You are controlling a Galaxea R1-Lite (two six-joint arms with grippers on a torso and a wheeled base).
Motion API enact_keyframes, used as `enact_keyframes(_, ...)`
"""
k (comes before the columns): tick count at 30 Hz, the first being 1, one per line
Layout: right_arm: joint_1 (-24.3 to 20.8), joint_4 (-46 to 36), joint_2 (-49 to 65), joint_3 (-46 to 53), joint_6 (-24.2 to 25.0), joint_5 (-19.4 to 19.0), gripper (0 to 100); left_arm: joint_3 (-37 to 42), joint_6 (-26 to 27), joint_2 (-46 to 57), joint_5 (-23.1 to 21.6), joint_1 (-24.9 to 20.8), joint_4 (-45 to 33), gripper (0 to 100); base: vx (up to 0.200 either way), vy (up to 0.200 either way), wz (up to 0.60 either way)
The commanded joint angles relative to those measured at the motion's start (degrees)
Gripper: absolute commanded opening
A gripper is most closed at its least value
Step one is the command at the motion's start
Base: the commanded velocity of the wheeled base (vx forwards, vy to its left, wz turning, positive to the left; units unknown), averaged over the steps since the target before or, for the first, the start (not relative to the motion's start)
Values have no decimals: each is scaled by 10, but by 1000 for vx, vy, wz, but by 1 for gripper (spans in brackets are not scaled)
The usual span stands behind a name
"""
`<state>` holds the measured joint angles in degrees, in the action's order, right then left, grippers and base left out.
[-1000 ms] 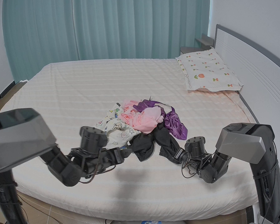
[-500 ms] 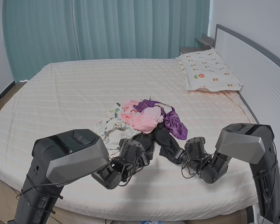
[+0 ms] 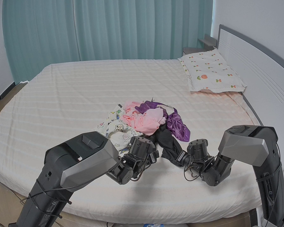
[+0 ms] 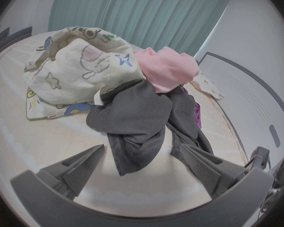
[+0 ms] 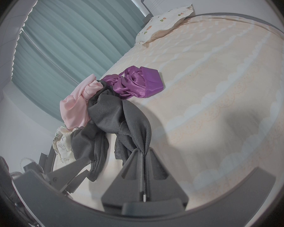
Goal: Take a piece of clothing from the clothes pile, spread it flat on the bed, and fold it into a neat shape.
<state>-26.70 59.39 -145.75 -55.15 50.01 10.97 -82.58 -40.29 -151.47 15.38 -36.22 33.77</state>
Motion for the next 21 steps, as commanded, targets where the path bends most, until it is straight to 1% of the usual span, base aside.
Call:
enact_keyframes(1,-1,11,-2,1,-2,2,0,-29,0,-11,4,1,-10,100,0,0,0)
enact_keyframes(8,-2,12,-4,1,-2,2,0,-31,10,-11,4,2,-12,100,0,0,0)
enact_keyframes(9,-2,12,-4,1,-2,2,0,-32,13,-11,4,2,-13,0,0,0,0)
enact_keyframes(12,-2,12,-4,1,-2,2,0,-39,18,-11,4,2,-28,0,0,0,0)
enact_keyframes(17,-2,12,-3,1,-1,2,0,-59,18,-11,14,1,-84,0,0,0,0)
enact_keyframes(21,-1,12,-1,3,-1,2,0,-48,13,-6,26,2,-112,0,0,0,0)
